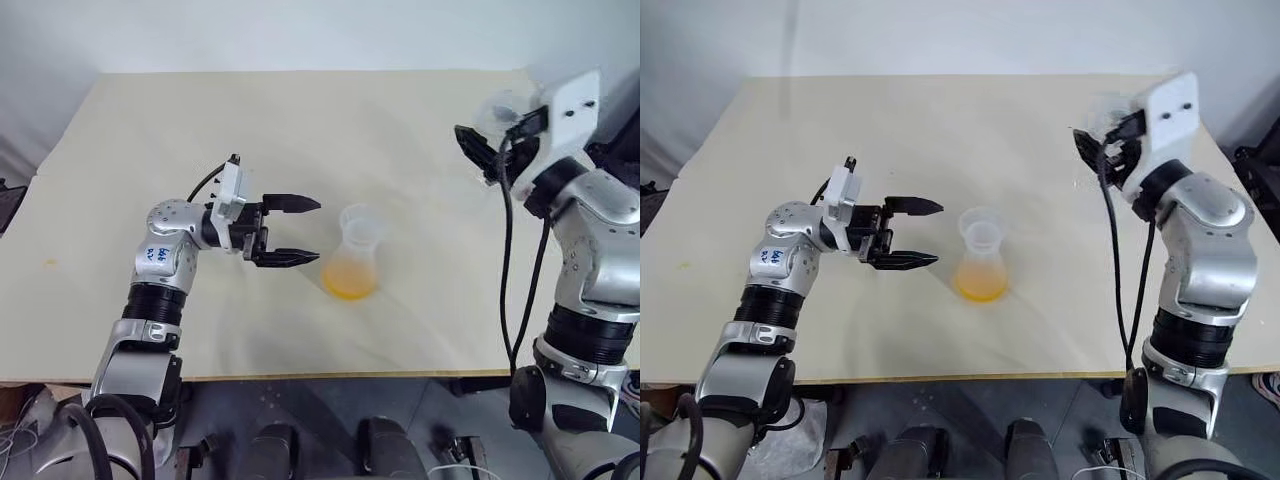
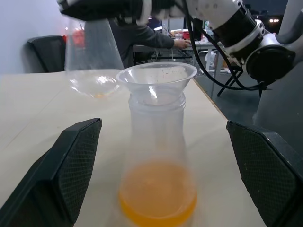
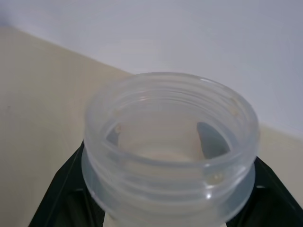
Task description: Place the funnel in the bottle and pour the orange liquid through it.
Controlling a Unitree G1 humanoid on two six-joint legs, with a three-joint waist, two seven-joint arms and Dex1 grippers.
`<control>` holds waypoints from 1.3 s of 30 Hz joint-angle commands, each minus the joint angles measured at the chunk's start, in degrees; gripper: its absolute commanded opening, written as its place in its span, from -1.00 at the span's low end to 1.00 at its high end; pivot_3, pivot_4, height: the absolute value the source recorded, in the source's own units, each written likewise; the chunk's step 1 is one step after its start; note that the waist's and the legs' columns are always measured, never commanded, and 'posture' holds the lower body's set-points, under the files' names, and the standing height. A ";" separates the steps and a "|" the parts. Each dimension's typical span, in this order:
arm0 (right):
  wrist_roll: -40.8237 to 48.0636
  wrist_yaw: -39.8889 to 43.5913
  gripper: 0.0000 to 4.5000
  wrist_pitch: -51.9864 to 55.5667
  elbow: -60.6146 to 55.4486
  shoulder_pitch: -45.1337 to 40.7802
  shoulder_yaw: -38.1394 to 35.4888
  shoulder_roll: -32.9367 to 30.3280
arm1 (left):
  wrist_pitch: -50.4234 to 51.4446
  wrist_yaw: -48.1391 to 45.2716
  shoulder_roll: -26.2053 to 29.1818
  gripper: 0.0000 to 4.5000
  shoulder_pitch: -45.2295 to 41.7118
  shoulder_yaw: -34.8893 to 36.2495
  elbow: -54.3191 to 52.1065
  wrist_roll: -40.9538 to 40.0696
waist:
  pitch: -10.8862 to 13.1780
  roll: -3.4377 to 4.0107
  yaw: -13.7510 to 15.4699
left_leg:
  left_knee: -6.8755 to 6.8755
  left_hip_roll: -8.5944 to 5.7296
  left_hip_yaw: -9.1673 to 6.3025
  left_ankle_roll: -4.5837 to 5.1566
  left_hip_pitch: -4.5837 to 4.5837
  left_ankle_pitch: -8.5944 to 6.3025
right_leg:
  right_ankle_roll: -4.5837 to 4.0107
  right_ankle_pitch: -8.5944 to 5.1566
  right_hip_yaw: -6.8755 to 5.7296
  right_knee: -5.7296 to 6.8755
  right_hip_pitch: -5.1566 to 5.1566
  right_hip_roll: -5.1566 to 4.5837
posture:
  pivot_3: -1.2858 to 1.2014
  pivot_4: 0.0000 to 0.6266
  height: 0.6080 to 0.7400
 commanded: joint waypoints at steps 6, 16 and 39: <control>6.33 -6.10 0.10 -6.11 6.17 4.51 -5.63 -0.53 | 0.20 0.06 0.88 1.00 -0.52 0.88 -1.81 -0.14 | 0.00 0.01 -0.13 | -0.02 0.00 0.05 0.00 0.01 0.00 | 0.00 0.00 0.01 0.01 -0.02 -0.01 | 0.03 -0.52 1.00; 11.08 -6.78 0.95 -6.99 4.62 7.85 -3.88 -2.53 | 0.87 0.60 1.36 1.00 -0.78 0.79 -1.63 0.27 | 0.00 0.01 -0.16 | -0.02 0.02 0.06 0.00 0.02 0.00 | 0.00 0.00 0.01 0.02 -0.02 0.01 | 0.03 -0.52 1.00; 19.38 -9.02 0.99 -1.12 -9.49 17.48 -5.30 -9.56 | 2.71 8.30 1.55 1.00 2.15 5.24 -3.20 -0.80 | 0.00 0.01 0.10 | -0.01 -0.01 0.07 0.01 0.02 0.00 | 0.00 0.00 0.02 -0.05 0.02 -0.03 | 0.03 -0.52 1.00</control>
